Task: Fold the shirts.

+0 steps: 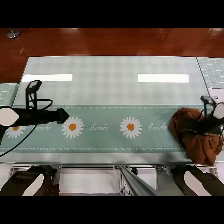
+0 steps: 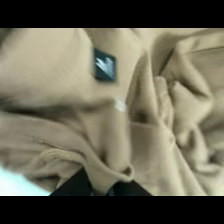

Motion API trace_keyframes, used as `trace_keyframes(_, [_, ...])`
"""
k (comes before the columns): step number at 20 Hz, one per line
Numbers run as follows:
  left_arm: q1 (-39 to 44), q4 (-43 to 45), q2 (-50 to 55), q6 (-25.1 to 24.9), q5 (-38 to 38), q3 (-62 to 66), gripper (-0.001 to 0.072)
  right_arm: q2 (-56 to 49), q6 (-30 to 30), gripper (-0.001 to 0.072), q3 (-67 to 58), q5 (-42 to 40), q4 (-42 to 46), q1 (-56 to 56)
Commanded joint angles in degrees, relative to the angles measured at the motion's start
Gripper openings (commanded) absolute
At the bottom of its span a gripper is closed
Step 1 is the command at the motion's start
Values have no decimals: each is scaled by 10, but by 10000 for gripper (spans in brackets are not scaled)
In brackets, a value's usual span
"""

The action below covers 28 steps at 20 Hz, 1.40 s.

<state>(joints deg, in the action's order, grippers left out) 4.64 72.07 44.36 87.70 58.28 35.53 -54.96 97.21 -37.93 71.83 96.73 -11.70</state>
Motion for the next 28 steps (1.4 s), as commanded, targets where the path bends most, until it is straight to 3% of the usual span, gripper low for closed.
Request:
trace_keyframes(1, [-33,56,-2,-26,35,43,702,10,-32,28,-166,26,-23,0])
trace_keyframes(9, [-46,-20,-123,-9,70,34,701,49,-106,28,-572,27,-206,0])
trace_keyframes(16, [-46,-57,-130,-9,37,-2,701,49,-195,27,-724,18,-427,0])
trace_keyframes(19, [-46,-56,-127,-9,2,-3,701,37,-216,27,-720,39,-546,0])
trace_keyframes(21, [-46,-56,-123,-9,-7,-3,701,26,-217,27,-688,76,-575,14])
trace_keyframes(24, [-46,-55,-116,-9,-20,-3,701,25,-213,27,-554,43,-500,149])
trace_keyframes(28, [-46,-48,-98,-11,-34,-3,701,-21,-142,27,-346,-143,-386,382])
